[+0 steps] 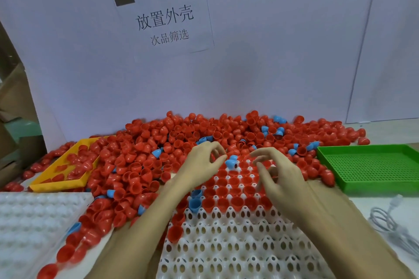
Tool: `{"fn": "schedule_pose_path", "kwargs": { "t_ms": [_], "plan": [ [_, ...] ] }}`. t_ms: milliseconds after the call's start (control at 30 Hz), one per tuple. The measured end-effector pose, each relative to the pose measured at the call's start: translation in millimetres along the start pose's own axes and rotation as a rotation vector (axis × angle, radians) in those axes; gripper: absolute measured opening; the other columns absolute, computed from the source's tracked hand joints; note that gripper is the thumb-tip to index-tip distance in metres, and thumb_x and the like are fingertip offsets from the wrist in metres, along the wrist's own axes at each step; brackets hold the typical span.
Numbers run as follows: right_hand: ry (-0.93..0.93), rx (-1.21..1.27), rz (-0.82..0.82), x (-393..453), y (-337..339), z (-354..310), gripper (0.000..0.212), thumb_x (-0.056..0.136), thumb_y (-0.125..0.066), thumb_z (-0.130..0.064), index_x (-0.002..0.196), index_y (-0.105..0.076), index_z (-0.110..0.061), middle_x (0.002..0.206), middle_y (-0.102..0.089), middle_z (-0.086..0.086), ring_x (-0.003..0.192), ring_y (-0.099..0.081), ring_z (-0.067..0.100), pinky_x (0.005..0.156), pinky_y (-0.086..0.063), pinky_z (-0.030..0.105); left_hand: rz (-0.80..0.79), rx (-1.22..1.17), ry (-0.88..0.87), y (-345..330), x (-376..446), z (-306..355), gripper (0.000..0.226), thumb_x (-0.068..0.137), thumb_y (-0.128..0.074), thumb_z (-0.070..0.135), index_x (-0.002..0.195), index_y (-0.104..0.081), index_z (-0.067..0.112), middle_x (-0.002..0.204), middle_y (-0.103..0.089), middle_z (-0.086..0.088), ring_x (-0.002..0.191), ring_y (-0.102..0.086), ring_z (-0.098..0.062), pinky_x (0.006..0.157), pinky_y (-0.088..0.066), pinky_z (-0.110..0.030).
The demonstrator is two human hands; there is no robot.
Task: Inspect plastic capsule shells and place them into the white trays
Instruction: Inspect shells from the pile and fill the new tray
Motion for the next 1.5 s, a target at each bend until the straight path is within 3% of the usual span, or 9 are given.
{"fn": "schedule_pose_path", "kwargs": {
  "t_ms": [133, 267, 567, 733, 900, 1000, 1100, 1300, 1500],
  "plan": [
    [-0.031, 0.029, 0.04, 1.9, 5.7, 5.5, 0.022, 0.106, -0.057, -0.01, 0.119, -0.063, -0.027, 0.109, -0.066, -0.013, 0.063, -0.071, 0.014, 0.053, -0.054, 0.024, -0.116, 0.167, -0.089, -30.7, 35.4, 10.1, 0.019, 0.1, -0.067, 0.036, 0.114, -0.075, 0.026, 0.098, -0.065, 0.006, 0.091, -0.06, -0.007, 0.081, -0.049, -0.023],
    [-0.054, 0.026, 0.056, 3.6, 8.6, 7.8, 0.021, 0.106, -0.056, -0.011, 0.119, -0.063, -0.026, 0.109, -0.066, -0.013, 0.062, -0.07, 0.017, 0.056, -0.059, 0.033, -0.206, 0.193, -0.072, -43.7, 49.3, 9.2, 0.01, 0.09, -0.073, 0.019, 0.095, -0.081, 0.015, 0.082, -0.067, 0.01, 0.078, -0.065, -0.008, 0.069, -0.048, -0.021],
    [-0.061, 0.024, 0.059, 3.6, 9.7, 6.2, 0.021, 0.106, -0.056, -0.012, 0.12, -0.064, -0.025, 0.108, -0.065, -0.015, 0.063, -0.069, 0.019, 0.059, -0.059, 0.04, -0.13, 0.157, -0.019, -38.5, 51.4, 5.7, 0.015, 0.087, -0.066, 0.004, 0.089, -0.08, 0.01, 0.079, -0.072, 0.005, 0.07, -0.064, -0.006, 0.063, -0.047, -0.015],
    [-0.08, 0.033, 0.061, 3.3, 9.1, 6.8, 0.022, 0.106, -0.057, -0.008, 0.119, -0.064, -0.024, 0.107, -0.066, -0.012, 0.062, -0.069, 0.018, 0.054, -0.058, 0.032, -0.069, 0.081, 0.044, -39.5, 46.4, -0.4, 0.013, 0.086, -0.073, 0.003, 0.093, -0.081, 0.011, 0.087, -0.076, 0.0, 0.079, -0.069, -0.006, 0.074, -0.06, -0.021],
    [-0.093, 0.04, 0.06, 3.0, 7.8, 8.4, 0.021, 0.105, -0.057, -0.007, 0.118, -0.065, -0.021, 0.106, -0.066, -0.011, 0.06, -0.07, 0.014, 0.051, -0.051, 0.02, -0.077, 0.141, -0.033, -46.9, 40.3, 0.1, 0.008, 0.086, -0.077, 0.007, 0.093, -0.082, 0.009, 0.09, -0.071, 0.001, 0.076, -0.06, -0.004, 0.072, -0.051, -0.015],
    [-0.095, 0.042, 0.056, 3.2, 7.4, 9.1, 0.021, 0.105, -0.057, -0.006, 0.118, -0.065, -0.021, 0.106, -0.066, -0.01, 0.061, -0.071, 0.014, 0.051, -0.05, 0.019, -0.039, 0.06, 0.006, -43.8, 44.8, -7.6, 0.007, 0.087, -0.077, 0.01, 0.093, -0.081, 0.013, 0.091, -0.072, 0.004, 0.082, -0.065, -0.004, 0.076, -0.056, -0.018],
    [-0.096, 0.05, 0.056, 4.1, 7.1, 9.5, 0.021, 0.105, -0.057, -0.006, 0.117, -0.065, -0.022, 0.107, -0.066, -0.01, 0.062, -0.071, 0.015, 0.052, -0.051, 0.02, 0.071, -0.002, 0.086, -29.3, 58.4, -25.3, 0.011, 0.091, -0.072, 0.009, 0.097, -0.08, 0.015, 0.093, -0.074, 0.008, 0.087, -0.067, -0.003, 0.074, -0.05, -0.008],
    [-0.096, 0.053, 0.051, 4.3, 5.4, 11.2, 0.024, 0.105, -0.057, -0.005, 0.116, -0.065, -0.024, 0.108, -0.066, -0.012, 0.062, -0.071, 0.011, 0.053, -0.051, 0.017, 0.113, 0.278, 0.124, -12.6, 83.4, -72.1, 0.02, 0.099, -0.061, 0.006, 0.118, -0.066, 0.005, 0.12, -0.063, -0.01, 0.113, -0.059, -0.026, 0.094, -0.049, -0.032],
    [-0.094, 0.036, 0.038, 4.8, 2.3, 13.3, 0.026, 0.105, -0.058, -0.009, 0.117, -0.064, -0.03, 0.109, -0.065, -0.014, 0.068, -0.072, 0.013, 0.057, -0.053, 0.021, 0.056, 0.342, -0.067, -22.2, 100.6, -63.1, 0.03, 0.101, -0.058, 0.005, 0.13, -0.064, 0.011, 0.127, -0.064, -0.003, 0.118, -0.06, -0.023, 0.094, -0.055, -0.042]
  ]
}}
Point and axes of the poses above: each hand's wrist, its own x-axis towards the middle knuckle, its own y-axis out of the back of the hand, z = x × y, the point moved 6 cm from there along x, towards the middle knuckle
